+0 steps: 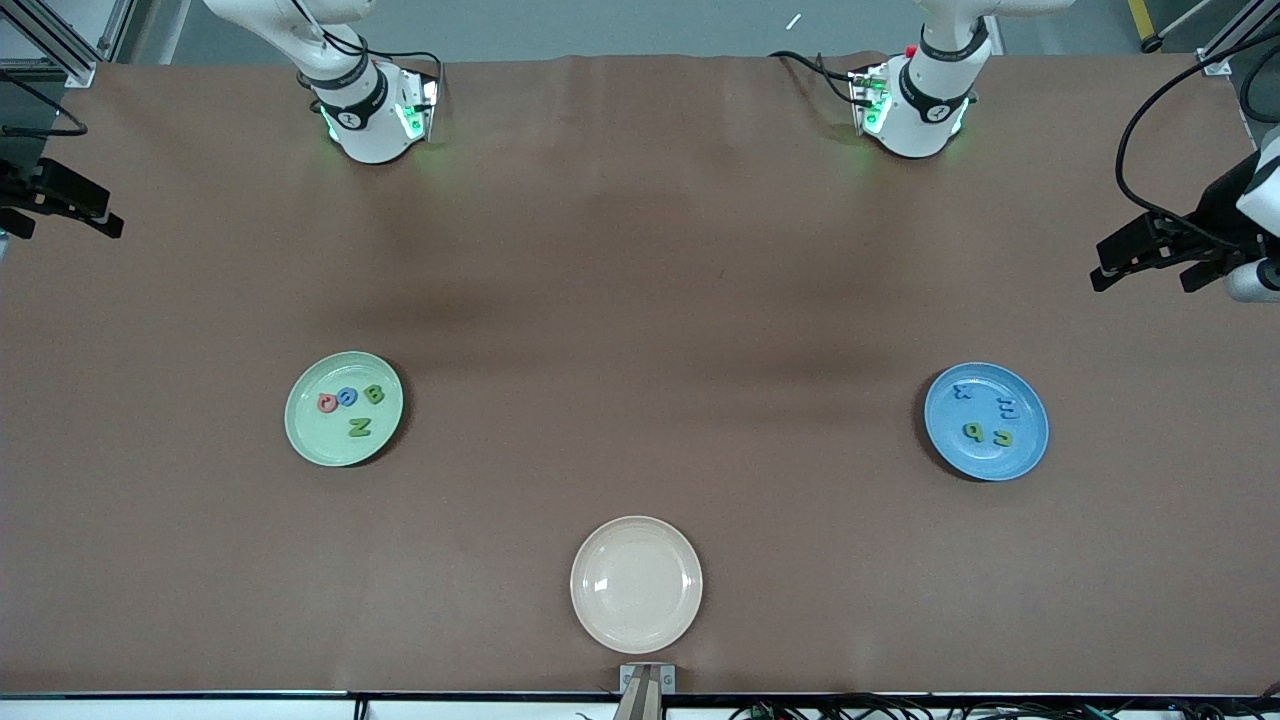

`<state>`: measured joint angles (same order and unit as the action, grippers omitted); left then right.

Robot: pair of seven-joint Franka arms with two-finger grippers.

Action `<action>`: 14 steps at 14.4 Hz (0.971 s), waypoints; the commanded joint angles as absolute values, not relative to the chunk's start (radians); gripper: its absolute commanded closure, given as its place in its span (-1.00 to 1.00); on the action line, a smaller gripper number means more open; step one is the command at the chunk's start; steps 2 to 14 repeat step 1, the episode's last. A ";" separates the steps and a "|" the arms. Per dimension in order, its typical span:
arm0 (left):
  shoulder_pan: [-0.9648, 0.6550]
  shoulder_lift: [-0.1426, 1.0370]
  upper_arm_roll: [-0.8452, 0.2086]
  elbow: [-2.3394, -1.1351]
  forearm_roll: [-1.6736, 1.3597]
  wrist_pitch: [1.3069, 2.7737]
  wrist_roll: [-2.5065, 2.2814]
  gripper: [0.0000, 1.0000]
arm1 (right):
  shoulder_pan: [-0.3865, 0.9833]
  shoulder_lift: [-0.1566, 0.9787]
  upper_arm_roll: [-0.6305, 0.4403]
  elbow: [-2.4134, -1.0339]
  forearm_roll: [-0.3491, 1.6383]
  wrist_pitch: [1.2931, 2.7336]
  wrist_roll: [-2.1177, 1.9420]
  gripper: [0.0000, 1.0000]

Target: Sort upper and lower case letters into plates

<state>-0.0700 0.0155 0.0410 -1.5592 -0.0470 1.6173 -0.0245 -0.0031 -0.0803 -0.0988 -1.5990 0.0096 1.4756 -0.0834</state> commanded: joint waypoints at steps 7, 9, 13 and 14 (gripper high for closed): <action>-0.071 0.011 0.040 -1.554 -0.029 1.603 -0.009 -1.00 | -0.021 -0.081 -0.091 -1.595 0.000 1.489 -0.091 -1.00; -0.071 0.011 0.040 -1.554 -0.029 1.603 -0.009 -1.00 | -0.021 -0.081 -0.091 -1.595 0.000 1.489 -0.091 -1.00; -0.071 0.011 0.040 -1.554 -0.029 1.603 -0.009 -1.00 | -0.021 -0.081 -0.091 -1.595 0.000 1.489 -0.091 -1.00; -0.071 0.011 0.040 -1.554 -0.029 1.603 -0.009 -1.00 | -0.021 -0.081 -0.091 -1.595 0.000 1.489 -0.091 -1.00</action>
